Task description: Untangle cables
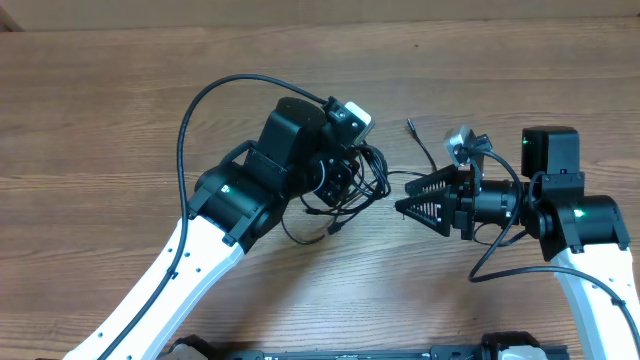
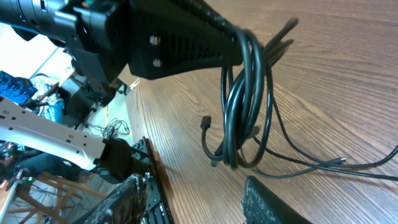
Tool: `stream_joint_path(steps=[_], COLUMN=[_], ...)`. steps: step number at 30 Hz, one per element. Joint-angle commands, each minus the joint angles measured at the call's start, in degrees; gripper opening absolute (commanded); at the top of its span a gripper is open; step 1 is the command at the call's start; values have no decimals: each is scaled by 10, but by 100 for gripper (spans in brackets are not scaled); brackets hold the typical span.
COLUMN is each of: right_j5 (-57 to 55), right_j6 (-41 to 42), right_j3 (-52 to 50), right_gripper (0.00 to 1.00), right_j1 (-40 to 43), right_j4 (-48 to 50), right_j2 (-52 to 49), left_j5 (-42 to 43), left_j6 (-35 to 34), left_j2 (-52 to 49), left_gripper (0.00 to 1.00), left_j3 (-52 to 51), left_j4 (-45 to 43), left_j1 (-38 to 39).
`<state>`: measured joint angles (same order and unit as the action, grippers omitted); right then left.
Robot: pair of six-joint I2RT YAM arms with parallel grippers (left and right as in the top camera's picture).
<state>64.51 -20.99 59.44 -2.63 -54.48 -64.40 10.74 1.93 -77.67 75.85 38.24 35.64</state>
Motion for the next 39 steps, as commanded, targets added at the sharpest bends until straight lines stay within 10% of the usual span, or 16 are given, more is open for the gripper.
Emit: stream_joint_path(steps=[1, 23, 39], right_j5=[12, 11, 12], right_j6=[0, 0, 30], right_j3=[2, 2, 2], right_gripper=[49, 51, 37], right_j1=[0, 0, 0], right_j4=[-1, 54, 75], right_j2=[1, 1, 1], left_j5=[45, 204, 144], left_j6=[-22, 30, 71], left_j2=[13, 12, 12], left_gripper=[4, 4, 4], left_j3=[10, 10, 9], left_j4=[-30, -26, -18], left_j1=[1, 5, 35])
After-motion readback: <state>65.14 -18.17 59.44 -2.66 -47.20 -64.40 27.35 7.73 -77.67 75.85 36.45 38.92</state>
